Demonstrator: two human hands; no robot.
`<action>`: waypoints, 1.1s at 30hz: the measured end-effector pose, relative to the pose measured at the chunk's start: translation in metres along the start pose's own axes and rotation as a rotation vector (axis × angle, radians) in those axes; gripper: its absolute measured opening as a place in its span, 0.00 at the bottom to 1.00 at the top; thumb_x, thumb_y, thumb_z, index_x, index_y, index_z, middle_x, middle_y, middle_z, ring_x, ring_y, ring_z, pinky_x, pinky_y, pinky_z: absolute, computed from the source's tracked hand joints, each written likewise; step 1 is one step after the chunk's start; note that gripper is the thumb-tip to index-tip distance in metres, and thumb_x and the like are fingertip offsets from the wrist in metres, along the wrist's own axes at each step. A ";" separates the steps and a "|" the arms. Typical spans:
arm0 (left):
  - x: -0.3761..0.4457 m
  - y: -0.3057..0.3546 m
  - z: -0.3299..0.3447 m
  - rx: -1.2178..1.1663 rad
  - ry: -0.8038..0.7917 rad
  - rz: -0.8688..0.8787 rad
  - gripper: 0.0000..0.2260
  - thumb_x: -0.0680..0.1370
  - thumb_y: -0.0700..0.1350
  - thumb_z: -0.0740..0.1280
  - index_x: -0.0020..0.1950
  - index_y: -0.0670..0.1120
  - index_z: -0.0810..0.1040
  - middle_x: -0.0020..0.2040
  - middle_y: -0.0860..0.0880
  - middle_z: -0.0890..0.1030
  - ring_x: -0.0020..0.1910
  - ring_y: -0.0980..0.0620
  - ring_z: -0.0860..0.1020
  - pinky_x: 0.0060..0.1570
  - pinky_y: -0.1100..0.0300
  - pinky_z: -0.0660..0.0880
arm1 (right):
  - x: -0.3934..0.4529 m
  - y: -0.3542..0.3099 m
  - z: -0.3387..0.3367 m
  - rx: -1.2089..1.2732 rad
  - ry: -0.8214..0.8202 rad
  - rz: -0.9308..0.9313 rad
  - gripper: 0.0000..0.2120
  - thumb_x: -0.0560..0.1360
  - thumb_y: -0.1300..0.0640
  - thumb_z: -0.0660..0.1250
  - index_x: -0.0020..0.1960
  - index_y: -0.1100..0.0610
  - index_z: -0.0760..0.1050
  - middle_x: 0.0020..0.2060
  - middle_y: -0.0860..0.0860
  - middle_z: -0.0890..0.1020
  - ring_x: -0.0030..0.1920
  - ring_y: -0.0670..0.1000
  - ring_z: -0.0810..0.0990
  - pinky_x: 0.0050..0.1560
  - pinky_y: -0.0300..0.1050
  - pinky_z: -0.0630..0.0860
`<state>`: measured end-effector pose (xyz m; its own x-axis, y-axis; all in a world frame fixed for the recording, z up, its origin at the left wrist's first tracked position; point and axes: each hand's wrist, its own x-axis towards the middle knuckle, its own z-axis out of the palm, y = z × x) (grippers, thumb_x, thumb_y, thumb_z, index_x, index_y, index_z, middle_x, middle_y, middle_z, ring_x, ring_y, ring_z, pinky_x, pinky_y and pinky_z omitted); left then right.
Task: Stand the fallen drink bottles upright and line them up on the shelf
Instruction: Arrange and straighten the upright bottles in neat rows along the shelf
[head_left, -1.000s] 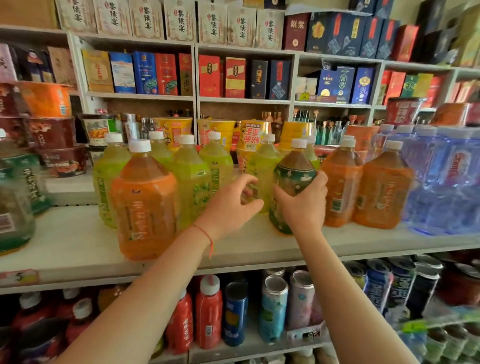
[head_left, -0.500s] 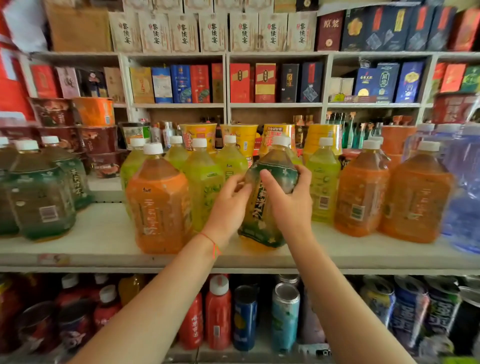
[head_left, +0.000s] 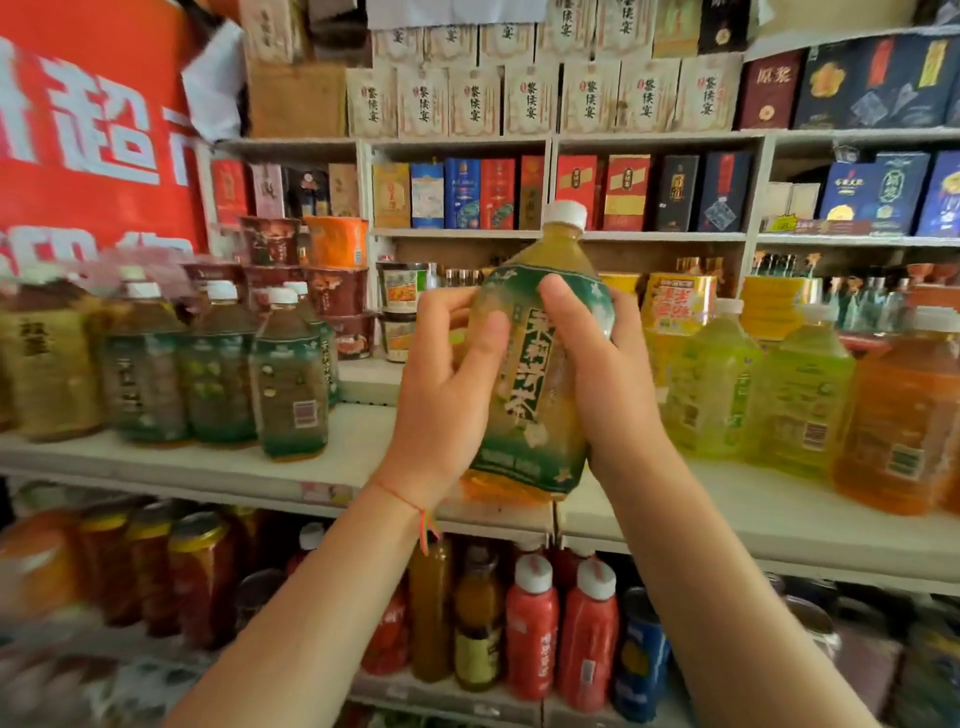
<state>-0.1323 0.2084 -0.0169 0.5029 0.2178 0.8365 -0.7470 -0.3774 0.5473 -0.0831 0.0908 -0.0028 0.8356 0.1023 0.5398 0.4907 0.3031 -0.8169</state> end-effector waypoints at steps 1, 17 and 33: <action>0.000 -0.004 -0.018 -0.001 0.019 0.001 0.03 0.84 0.47 0.60 0.58 0.52 0.70 0.49 0.63 0.79 0.47 0.67 0.78 0.45 0.72 0.74 | -0.003 0.002 0.019 -0.018 -0.008 -0.016 0.27 0.64 0.33 0.74 0.59 0.40 0.72 0.51 0.44 0.85 0.51 0.47 0.86 0.55 0.56 0.82; 0.023 -0.124 -0.229 0.449 -0.057 -0.177 0.18 0.86 0.50 0.56 0.73 0.48 0.73 0.73 0.51 0.70 0.73 0.53 0.66 0.74 0.51 0.64 | -0.007 0.110 0.230 -0.399 0.218 -0.218 0.32 0.67 0.30 0.70 0.65 0.39 0.66 0.55 0.39 0.80 0.55 0.41 0.80 0.55 0.44 0.80; 0.020 -0.174 -0.231 0.839 -0.237 -0.028 0.30 0.79 0.45 0.66 0.79 0.54 0.62 0.82 0.49 0.54 0.76 0.42 0.60 0.64 0.50 0.73 | 0.035 0.153 0.214 -0.745 0.309 -0.004 0.44 0.74 0.38 0.71 0.79 0.56 0.53 0.71 0.56 0.67 0.70 0.56 0.69 0.65 0.50 0.72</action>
<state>-0.0930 0.4865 -0.0888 0.6634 0.0791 0.7440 -0.2131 -0.9332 0.2892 -0.0317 0.3433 -0.0655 0.8108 -0.1969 0.5511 0.4382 -0.4199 -0.7947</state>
